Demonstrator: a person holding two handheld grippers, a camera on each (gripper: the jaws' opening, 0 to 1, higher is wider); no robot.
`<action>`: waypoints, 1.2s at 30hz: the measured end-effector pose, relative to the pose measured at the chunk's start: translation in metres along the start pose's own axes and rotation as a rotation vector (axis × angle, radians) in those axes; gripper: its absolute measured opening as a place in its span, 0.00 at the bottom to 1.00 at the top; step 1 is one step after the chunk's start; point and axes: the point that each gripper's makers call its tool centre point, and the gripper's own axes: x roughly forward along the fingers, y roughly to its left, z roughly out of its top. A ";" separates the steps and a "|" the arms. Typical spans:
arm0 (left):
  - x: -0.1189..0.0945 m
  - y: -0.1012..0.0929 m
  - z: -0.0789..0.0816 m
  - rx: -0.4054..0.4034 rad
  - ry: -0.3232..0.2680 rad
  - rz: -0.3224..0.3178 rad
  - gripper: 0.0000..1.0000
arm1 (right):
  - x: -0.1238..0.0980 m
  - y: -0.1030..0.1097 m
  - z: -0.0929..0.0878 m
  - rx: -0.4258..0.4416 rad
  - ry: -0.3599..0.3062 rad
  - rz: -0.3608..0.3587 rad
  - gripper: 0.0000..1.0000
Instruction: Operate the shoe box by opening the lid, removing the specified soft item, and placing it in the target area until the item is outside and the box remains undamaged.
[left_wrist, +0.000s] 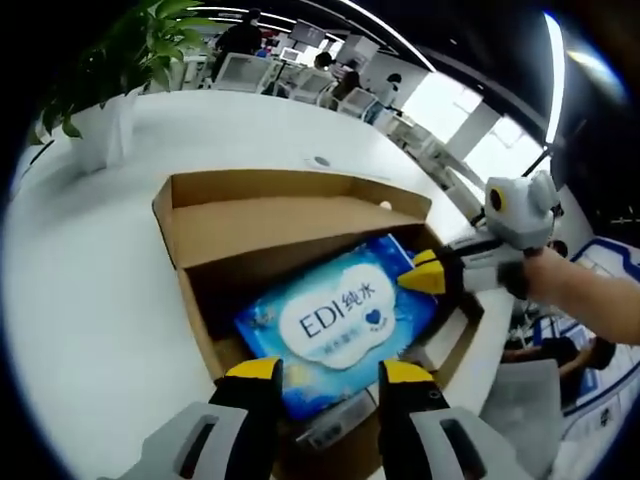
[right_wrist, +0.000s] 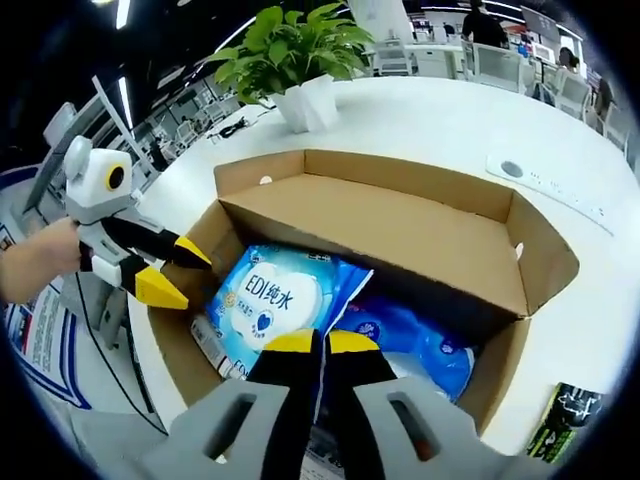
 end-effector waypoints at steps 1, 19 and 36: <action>0.001 0.000 0.000 0.001 0.002 0.001 0.38 | -0.001 0.000 0.000 0.000 -0.002 -0.001 0.01; 0.022 -0.006 -0.004 0.029 0.043 0.022 0.39 | -0.025 -0.013 -0.009 0.017 -0.024 -0.017 0.00; 0.042 -0.013 -0.003 0.038 0.085 0.051 0.35 | -0.033 -0.024 -0.018 -0.018 -0.009 -0.016 0.00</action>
